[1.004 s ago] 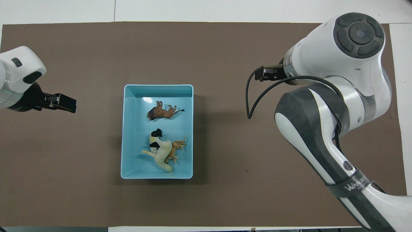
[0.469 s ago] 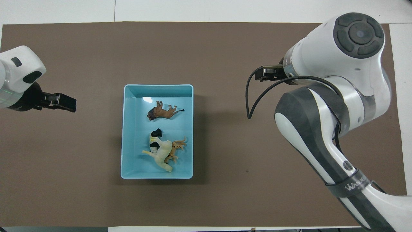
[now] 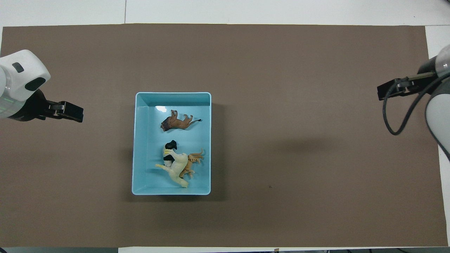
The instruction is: Put all toys into storage box
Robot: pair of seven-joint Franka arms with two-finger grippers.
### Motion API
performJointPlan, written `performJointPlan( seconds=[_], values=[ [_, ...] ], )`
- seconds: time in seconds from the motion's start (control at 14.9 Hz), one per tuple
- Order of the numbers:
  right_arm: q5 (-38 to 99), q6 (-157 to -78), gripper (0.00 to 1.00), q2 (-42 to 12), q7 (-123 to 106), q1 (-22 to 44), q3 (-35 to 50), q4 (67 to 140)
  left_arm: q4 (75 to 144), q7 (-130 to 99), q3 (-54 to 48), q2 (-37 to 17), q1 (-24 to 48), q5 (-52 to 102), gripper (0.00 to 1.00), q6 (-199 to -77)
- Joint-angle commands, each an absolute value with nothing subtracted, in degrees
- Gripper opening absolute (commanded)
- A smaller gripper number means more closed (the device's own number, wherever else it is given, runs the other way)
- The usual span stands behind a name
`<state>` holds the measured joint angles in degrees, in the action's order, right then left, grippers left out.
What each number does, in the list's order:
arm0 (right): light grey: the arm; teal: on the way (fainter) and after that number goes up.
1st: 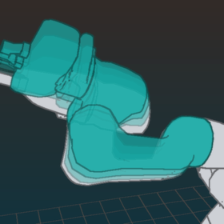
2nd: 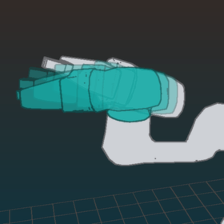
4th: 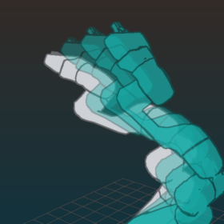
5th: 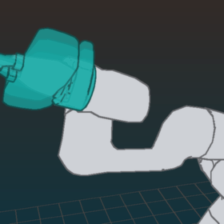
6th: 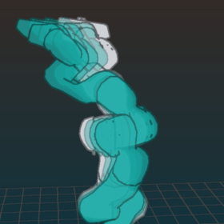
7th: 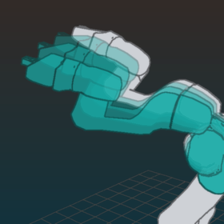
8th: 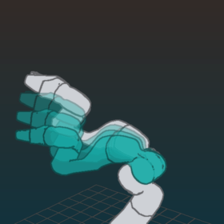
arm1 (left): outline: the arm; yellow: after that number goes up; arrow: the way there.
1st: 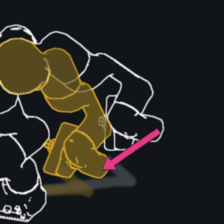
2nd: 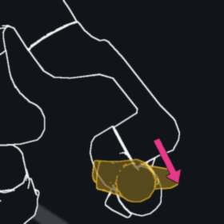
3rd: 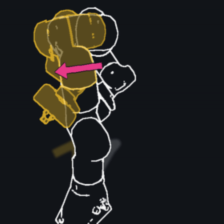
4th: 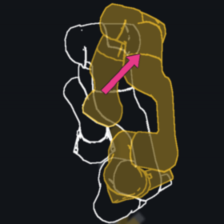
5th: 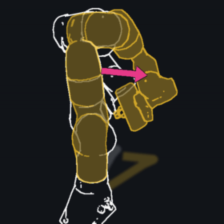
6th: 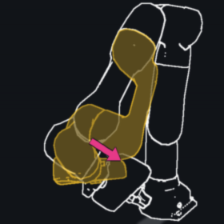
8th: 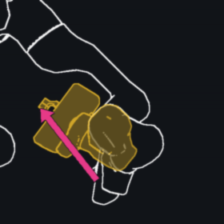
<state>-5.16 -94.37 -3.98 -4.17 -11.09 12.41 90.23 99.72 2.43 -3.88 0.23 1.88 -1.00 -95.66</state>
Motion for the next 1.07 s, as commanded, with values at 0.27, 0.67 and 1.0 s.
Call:
performJointPlan(
  seconds=[0.27, 0.67, 1.0],
  values=[
    [-2.3, -94.2, 1.00, -2.7, -3.0, -9.8, 11.4, 91.8, 99.3, 3.3, -3.6, 0.1, 1.9, -0.5, 1.00, -96.2],
    [-1.1, -90.8, 1.00, 2.5, -2.5, -6.4, 6.1, 96.3, 99.4, 3.2, -3.6, 0.1, 1.9, -0.5, 1.00, -96.5],
    [1.2, -87.6, 1.00, 3.5, -2.1, -1.1, -1.1, 96.9, 99.6, 3.2, -3.6, 0.1, 1.9, -0.5, 1.00, -97.1]
  ],
)
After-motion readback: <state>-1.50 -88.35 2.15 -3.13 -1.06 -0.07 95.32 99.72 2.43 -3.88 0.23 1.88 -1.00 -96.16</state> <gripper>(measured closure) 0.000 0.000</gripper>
